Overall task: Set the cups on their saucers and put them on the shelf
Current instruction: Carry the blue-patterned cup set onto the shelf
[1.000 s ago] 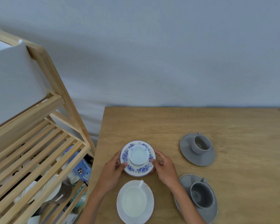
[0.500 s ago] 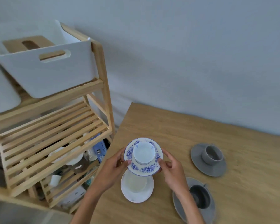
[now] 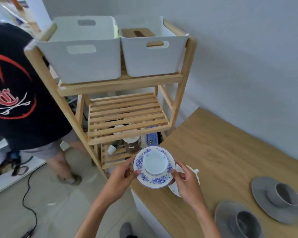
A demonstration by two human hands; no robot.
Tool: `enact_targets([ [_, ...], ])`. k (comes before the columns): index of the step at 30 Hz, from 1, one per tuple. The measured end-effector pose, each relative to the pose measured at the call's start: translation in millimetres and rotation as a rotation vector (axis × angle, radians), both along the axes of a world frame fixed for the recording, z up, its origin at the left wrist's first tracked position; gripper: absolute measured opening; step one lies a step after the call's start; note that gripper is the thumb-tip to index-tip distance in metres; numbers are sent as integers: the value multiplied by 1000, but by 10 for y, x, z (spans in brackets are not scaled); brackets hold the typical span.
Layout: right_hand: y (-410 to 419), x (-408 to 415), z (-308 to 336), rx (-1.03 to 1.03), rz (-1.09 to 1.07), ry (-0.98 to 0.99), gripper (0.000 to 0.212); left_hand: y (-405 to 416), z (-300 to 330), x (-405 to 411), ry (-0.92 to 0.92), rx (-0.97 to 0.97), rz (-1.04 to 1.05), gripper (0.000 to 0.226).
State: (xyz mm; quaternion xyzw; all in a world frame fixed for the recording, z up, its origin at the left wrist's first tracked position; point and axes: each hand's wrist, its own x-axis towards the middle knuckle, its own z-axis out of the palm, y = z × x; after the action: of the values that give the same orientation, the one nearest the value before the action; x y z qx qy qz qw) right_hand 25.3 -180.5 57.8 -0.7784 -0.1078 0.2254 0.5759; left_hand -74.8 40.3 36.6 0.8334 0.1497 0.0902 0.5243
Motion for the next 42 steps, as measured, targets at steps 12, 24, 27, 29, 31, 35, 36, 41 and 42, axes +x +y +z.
enact_targets([
  [12,1119,-62,-74,-134,177,11,42,962,-79,-393,-10,28,143,58],
  [24,2352,600,-507,-209,215,20,39,2015,-537,229,178,78,208,50],
  [27,2577,821,-641,-253,242,20,39,2155,-630,458,196,93,258,48],
  [29,2719,988,-702,-260,242,35,38,2253,-693,612,198,133,283,45],
  [31,2860,1147,-728,-270,249,47,37,2345,-740,741,204,178,287,45],
  [35,3133,1450,-878,-294,277,36,41,2540,-899,951,273,248,341,47],
  [36,3193,1517,-914,-299,290,36,41,2570,-942,987,285,262,353,46],
  [41,3402,1787,-1005,-312,351,22,39,2701,-1071,1192,295,256,401,41],
  [42,3437,1839,-1033,-328,356,9,40,2725,-1085,1235,310,261,403,39],
])
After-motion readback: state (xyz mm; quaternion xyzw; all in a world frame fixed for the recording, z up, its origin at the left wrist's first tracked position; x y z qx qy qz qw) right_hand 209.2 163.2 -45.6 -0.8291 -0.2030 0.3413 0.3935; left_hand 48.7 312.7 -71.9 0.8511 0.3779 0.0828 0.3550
